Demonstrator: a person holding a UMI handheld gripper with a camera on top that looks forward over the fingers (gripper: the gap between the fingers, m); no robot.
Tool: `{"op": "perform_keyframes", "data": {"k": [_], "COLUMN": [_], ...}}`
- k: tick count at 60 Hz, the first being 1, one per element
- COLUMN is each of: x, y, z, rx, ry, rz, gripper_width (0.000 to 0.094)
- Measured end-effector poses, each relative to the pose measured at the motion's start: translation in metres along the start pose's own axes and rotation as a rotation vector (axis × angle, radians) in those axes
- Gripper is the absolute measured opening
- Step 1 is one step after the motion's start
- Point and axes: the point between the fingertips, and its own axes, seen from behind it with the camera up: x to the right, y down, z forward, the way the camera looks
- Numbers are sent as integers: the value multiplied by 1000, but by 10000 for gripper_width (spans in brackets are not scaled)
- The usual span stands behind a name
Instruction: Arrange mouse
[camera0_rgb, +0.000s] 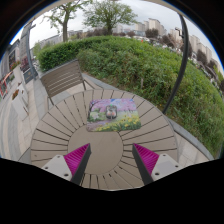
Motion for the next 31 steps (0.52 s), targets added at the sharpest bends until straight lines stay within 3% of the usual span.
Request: {"op": "perform_keyframes", "data": {"k": [12,31], "x": [-13,-8], "y": [39,47], "z": [-75,-81], "rx": [5,22], "ry": [-60,-46], "rz": [-24,-66], "gripper_width": [857,860]}}
